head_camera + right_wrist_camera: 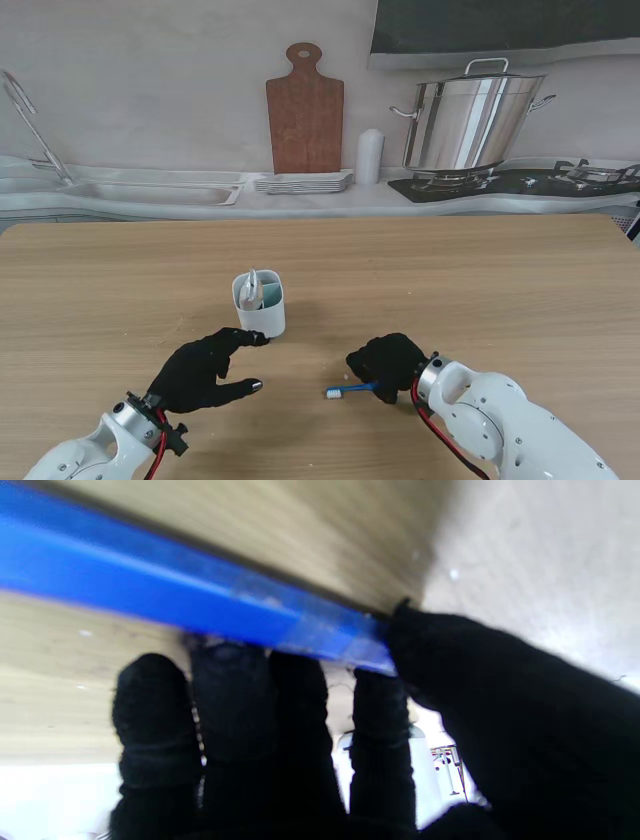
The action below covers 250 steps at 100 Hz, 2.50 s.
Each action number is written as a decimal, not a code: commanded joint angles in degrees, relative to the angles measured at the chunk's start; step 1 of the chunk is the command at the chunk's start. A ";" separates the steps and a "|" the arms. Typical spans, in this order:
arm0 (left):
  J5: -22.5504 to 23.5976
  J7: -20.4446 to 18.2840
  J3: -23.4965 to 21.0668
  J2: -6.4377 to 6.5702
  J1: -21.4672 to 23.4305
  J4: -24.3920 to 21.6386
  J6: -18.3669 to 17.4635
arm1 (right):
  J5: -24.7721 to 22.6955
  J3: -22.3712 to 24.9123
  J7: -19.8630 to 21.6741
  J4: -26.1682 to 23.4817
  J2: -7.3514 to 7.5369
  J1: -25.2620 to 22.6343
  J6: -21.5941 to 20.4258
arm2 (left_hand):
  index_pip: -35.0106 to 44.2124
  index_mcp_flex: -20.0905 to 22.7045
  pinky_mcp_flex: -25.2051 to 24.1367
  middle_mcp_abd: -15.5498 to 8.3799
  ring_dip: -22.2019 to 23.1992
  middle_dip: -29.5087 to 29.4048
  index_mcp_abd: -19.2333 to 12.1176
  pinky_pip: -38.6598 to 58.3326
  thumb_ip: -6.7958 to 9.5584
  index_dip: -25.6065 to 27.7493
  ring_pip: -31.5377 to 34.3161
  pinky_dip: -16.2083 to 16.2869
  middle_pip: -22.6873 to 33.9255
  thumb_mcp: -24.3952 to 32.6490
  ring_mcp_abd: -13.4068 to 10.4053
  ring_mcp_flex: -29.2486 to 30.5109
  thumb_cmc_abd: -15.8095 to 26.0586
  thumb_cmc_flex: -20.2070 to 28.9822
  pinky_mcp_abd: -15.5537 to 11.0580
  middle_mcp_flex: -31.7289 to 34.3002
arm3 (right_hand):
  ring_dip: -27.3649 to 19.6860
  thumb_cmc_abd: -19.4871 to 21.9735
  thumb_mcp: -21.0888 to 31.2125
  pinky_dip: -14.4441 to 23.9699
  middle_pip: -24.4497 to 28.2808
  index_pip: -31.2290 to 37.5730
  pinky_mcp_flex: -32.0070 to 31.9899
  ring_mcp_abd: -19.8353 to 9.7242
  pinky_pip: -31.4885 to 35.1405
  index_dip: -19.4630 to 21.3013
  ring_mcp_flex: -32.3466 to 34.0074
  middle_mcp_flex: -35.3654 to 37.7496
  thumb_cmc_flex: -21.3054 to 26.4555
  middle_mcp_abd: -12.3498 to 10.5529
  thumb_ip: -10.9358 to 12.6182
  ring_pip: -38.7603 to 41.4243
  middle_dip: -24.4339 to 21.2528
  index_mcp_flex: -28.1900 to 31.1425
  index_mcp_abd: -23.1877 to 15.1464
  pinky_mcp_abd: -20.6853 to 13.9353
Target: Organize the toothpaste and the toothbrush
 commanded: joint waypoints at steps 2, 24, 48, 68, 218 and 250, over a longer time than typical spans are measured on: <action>0.24 -0.64 -0.22 -0.15 0.81 -1.00 -0.39 | -0.92 -1.60 2.63 4.29 0.56 -2.28 0.01 | 0.35 1.10 -0.41 -0.42 -1.15 -0.48 0.15 0.15 -0.01 -0.12 0.12 0.65 0.61 0.83 2.15 1.23 1.38 0.78 -0.11 1.78 | -1.18 -12.18 -0.31 0.59 2.52 4.50 0.99 -2.23 2.15 2.75 2.24 2.06 10.01 0.65 -4.13 2.98 1.63 3.32 -1.46 0.11; 0.39 -0.68 -0.38 -0.13 1.07 -1.15 -0.68 | 0.03 -2.07 2.77 4.70 0.48 -2.29 0.50 | 0.38 1.17 -0.40 -0.55 -1.17 -0.46 0.13 0.17 -0.02 -0.11 0.09 0.62 0.63 0.88 2.15 1.25 1.39 0.74 -0.16 1.94 | -1.26 -15.17 -0.31 0.67 3.67 4.75 2.05 -2.03 3.37 6.40 1.90 3.75 11.37 0.41 5.83 7.99 3.67 5.55 -1.20 0.62; 0.40 -0.79 -0.29 -0.09 1.06 -1.04 -0.84 | 0.93 -2.39 3.30 4.65 0.36 -2.36 1.52 | 0.36 1.17 -0.41 -0.51 -1.19 -0.44 0.14 0.18 -0.04 -0.10 0.05 0.59 0.63 0.87 2.13 1.23 1.42 0.72 -0.16 2.00 | -1.10 -15.17 -0.31 0.86 4.31 5.15 2.47 -2.29 3.95 8.10 1.84 4.20 11.45 0.52 10.51 10.01 4.48 5.95 -1.38 0.46; 0.39 -0.91 -0.13 -0.06 1.02 -0.95 -0.77 | 2.34 -3.68 3.23 5.35 0.08 -1.32 3.25 | 0.38 1.22 -0.41 -0.54 -1.20 -0.41 0.15 0.18 -0.05 -0.09 0.00 0.58 0.67 0.85 2.04 1.22 1.41 0.72 -0.16 2.09 | -0.53 -15.17 -0.31 1.14 4.84 5.39 2.85 -2.44 4.29 9.11 1.72 4.29 11.91 1.08 14.16 11.60 5.40 6.09 -0.79 0.55; 0.77 -0.78 0.11 -0.03 0.76 -0.93 -0.88 | 6.42 6.53 1.99 -6.79 -2.05 -8.30 10.05 | 0.60 1.84 -0.54 -0.60 -1.22 -0.31 0.15 0.04 -0.06 0.03 -0.01 0.55 0.76 0.85 2.02 1.27 1.46 0.71 -0.10 2.68 | -0.08 -15.17 -0.31 2.27 5.45 5.22 3.06 -2.68 4.45 10.91 1.56 4.65 12.49 1.10 20.00 13.55 7.08 7.00 -0.58 0.31; 1.24 -0.70 -0.52 -0.01 0.99 -1.22 -1.16 | 15.77 8.53 1.23 -13.38 -3.79 -10.38 15.66 | 0.60 1.86 -0.60 -0.57 -1.26 -0.32 0.13 -0.02 -0.07 0.04 -0.11 0.54 0.72 0.83 1.99 1.20 1.48 0.75 -0.04 2.69 | -0.28 -15.17 -0.31 2.43 5.33 5.17 2.19 -2.39 4.18 10.93 1.53 4.23 12.78 1.22 19.41 13.14 7.23 6.92 -0.58 0.47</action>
